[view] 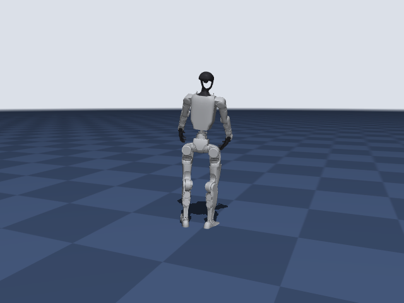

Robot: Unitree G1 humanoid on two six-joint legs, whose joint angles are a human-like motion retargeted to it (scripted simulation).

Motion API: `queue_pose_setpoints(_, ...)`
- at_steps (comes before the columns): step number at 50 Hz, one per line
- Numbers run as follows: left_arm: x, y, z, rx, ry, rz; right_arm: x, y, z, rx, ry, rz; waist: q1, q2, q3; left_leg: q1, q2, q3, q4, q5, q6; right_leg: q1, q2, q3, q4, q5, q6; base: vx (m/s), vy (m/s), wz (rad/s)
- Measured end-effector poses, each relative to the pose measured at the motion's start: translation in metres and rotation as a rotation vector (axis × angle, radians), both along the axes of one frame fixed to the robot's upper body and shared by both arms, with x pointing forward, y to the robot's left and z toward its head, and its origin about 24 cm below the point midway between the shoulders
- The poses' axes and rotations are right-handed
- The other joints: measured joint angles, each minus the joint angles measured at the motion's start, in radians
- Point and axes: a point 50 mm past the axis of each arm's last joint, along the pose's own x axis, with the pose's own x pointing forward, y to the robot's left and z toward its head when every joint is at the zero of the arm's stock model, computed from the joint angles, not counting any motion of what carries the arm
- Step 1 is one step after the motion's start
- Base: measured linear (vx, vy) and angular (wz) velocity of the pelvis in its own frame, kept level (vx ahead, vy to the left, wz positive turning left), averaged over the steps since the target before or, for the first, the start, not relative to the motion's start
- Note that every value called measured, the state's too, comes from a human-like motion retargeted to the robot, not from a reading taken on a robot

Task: In place motions

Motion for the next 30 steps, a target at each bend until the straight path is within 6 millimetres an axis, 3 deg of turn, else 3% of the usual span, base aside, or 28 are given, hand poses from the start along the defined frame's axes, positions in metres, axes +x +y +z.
queue_pose_setpoints(4, 0.091, 0.020, 0.091, 0.141, -0.304, -0.024, 0.095, 0.010, 0.073, 0.048, -0.330, -0.003, 0.001, 0.009, -0.036, -0.011, 0.004, 0.000, 0.003, 0.000, 0.000, -0.010, 0.003, 0.000, 0.001, 0.000, 0.000, 0.00, 0.00, 0.00)
queue_pose_setpoints(7, 0.139, 0.022, 0.167, 0.222, -0.536, -0.016, 0.151, 0.017, 0.145, 0.100, -0.577, -0.021, 0.011, 0.022, -0.065, -0.024, 0.011, 0.005, 0.004, -0.003, -0.001, -0.025, 0.009, 0.003, 0.002, -0.002, 0.001, 0.00, 0.00, 0.00)
queue_pose_setpoints(10, 0.170, 0.014, 0.242, 0.275, -0.758, -0.007, 0.187, 0.019, 0.220, 0.142, -0.811, -0.053, 0.031, 0.030, -0.095, -0.038, 0.014, 0.011, 0.005, -0.007, -0.002, -0.040, 0.012, 0.008, 0.003, -0.005, 0.002, 0.02, 0.01, -0.02)
queue_pose_setpoints(13, 0.186, 0.001, 0.311, 0.294, -0.954, -0.016, 0.207, 0.014, 0.295, 0.160, -1.033, -0.102, 0.048, 0.030, -0.135, -0.065, 0.014, 0.011, 0.005, -0.010, -0.004, -0.066, 0.012, 0.009, 0.003, -0.010, 0.004, 0.06, 0.03, 0.02)
queue_pose_setpoints(17, 0.187, -0.008, 0.391, 0.323, -1.167, -0.030, 0.211, 0.006, 0.396, 0.154, -1.334, -0.160, 0.056, 0.035, -0.168, -0.092, 0.013, 0.010, 0.005, -0.014, -0.007, -0.090, 0.012, 0.010, 0.001, -0.017, 0.007, 0.02, 0.00, 0.02)
queue_pose_setpoints(21, 0.169, -0.004, 0.461, 0.414, -1.342, -0.021, 0.192, -0.003, 0.494, 0.076, -1.630, -0.237, 0.052, 0.040, -0.187, -0.116, 0.016, 0.009, 0.007, -0.017, -0.012, -0.110, 0.012, 0.014, -0.001, -0.022, 0.011, 0.00, 0.00, 0.00)
queue_pose_setpoints(26, 0.137, -0.002, 0.532, 0.484, -1.566, 0.024, 0.145, -0.021, 0.591, 0.025, -1.944, -0.426, 0.048, 0.041, -0.206, -0.161, 0.017, 0.002, 0.005, -0.018, -0.016, -0.151, 0.009, 0.011, -0.002, -0.027, 0.018, -0.09, 0.01, 0.08)
queue_pose_setpoints(30, 0.108, 0.000, 0.574, 0.466, -1.729, 0.075, 0.099, -0.035, 0.645, 0.040, -2.135, -0.503, 0.070, 0.046, -0.206, -0.197, 0.021, 0.002, 0.004, -0.020, -0.019, -0.188, 0.008, 0.013, 0.000, -0.029, 0.021, -0.17, 0.05, 0.02)
